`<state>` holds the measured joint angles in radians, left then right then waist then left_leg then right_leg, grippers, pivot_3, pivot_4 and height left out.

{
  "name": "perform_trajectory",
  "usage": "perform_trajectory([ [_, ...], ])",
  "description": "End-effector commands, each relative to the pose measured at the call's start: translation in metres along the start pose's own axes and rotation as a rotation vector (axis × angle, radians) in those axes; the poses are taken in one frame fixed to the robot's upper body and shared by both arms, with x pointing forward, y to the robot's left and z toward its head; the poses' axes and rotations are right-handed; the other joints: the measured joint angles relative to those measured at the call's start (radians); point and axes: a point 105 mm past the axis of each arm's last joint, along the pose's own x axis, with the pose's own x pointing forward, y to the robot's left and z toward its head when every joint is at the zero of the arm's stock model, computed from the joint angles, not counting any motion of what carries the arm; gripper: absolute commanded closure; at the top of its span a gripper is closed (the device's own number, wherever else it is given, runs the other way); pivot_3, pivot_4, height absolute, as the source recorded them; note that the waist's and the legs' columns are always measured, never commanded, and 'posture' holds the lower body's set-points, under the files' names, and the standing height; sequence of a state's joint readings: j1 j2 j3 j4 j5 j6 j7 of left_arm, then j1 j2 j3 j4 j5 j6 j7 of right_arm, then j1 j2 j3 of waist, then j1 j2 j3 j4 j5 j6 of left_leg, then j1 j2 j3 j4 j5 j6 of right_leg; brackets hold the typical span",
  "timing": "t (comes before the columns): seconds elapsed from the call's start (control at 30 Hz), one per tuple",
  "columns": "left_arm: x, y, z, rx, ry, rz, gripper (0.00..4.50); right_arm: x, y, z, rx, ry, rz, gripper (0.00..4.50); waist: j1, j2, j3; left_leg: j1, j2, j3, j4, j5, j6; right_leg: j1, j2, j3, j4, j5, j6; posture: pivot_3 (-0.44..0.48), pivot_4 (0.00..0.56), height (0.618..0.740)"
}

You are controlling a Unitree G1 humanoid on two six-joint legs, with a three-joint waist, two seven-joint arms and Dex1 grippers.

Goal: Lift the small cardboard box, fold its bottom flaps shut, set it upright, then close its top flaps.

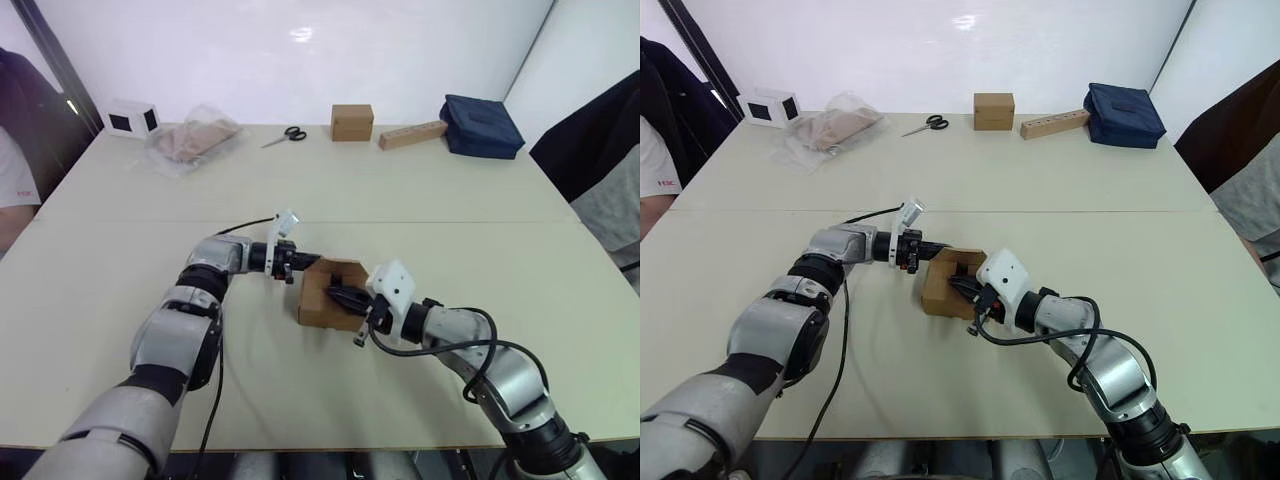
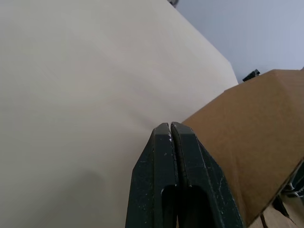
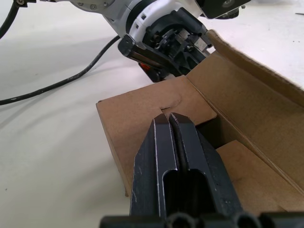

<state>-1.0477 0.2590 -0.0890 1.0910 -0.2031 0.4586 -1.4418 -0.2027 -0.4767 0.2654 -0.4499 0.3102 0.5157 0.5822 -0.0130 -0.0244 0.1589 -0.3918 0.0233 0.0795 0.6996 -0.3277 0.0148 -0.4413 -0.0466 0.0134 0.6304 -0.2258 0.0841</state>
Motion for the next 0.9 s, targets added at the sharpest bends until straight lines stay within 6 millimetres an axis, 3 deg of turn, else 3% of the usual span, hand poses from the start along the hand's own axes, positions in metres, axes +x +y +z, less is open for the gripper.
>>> perform_trajectory([
  [0.03, -0.003, -0.005, 0.004, 0.016, 0.031, -0.021, 4.48, 0.000, -0.002, 0.007, -0.019, -0.025, -0.009, 4.50, 0.000, 0.000, 0.000, 0.000, 0.000, 0.000, 0.000, 0.000, 0.000, 0.000, 0.000, 0.000, 0.000, 0.000, 0.000, 0.000, 0.150, 0.740],
  [0.23, -0.010, -0.007, 0.004, 0.003, 0.044, -0.023, 4.48, -0.003, -0.008, 0.010, -0.018, -0.036, -0.029, 4.50, 0.000, 0.000, 0.000, 0.000, 0.000, 0.000, 0.000, 0.000, 0.000, 0.000, 0.000, 0.000, 0.000, 0.000, 0.000, 0.000, 0.150, 0.740],
  [0.33, -0.024, 0.000, 0.004, 0.045, 0.055, 0.040, 4.48, -0.003, -0.012, 0.010, -0.017, -0.036, -0.037, 4.50, -0.002, 0.000, 0.000, 0.000, 0.001, 0.000, 0.000, 0.000, 0.000, 0.000, 0.000, 0.000, 0.000, 0.000, 0.000, 0.000, 0.150, 0.740],
  [0.43, -0.039, 0.002, 0.024, 0.074, -0.004, 0.099, 4.48, -0.003, -0.011, 0.009, -0.014, -0.036, -0.034, 4.50, -0.001, 0.000, 0.000, 0.000, 0.002, 0.000, 0.000, 0.000, 0.000, 0.000, 0.001, 0.000, 0.001, 0.000, 0.000, 0.000, 0.150, 0.740],
  [0.57, -0.056, -0.012, 0.048, 0.095, -0.072, 0.056, 4.48, -0.005, -0.012, 0.008, -0.010, -0.038, -0.040, 4.50, 0.001, 0.000, 0.000, 0.000, 0.002, 0.000, 0.000, 0.000, 0.000, 0.000, 0.000, 0.000, 0.001, 0.000, 0.000, 0.000, 0.150, 0.740],
  [0.67, -0.062, -0.026, 0.054, 0.090, -0.105, 0.009, 4.48, -0.007, -0.014, 0.007, 0.001, -0.043, -0.055, 4.50, 0.001, 0.000, 0.000, 0.000, 0.001, 0.000, 0.000, 0.000, 0.000, 0.000, 0.000, 0.000, 0.000, 0.000, 0.000, 0.000, 0.150, 0.740],
  [0.77, -0.063, -0.046, 0.039, 0.075, -0.072, -0.067, 4.48, -0.009, -0.015, 0.007, 0.009, -0.047, -0.065, 4.50, -0.003, 0.001, 0.000, 0.000, 0.002, 0.000, 0.000, 0.000, 0.000, 0.000, 0.000, 0.000, 0.000, 0.000, 0.000, 0.000, 0.150, 0.740],
  [0.9, -0.058, -0.064, -0.002, 0.055, 0.035, -0.138, 4.48, -0.013, -0.017, 0.006, 0.016, -0.046, -0.082, 4.50, -0.004, 0.001, 0.000, 0.001, 0.003, 0.000, 0.000, 0.000, 0.000, 0.000, 0.000, 0.000, 0.002, 0.000, 0.000, 0.000, 0.150, 0.740],
])
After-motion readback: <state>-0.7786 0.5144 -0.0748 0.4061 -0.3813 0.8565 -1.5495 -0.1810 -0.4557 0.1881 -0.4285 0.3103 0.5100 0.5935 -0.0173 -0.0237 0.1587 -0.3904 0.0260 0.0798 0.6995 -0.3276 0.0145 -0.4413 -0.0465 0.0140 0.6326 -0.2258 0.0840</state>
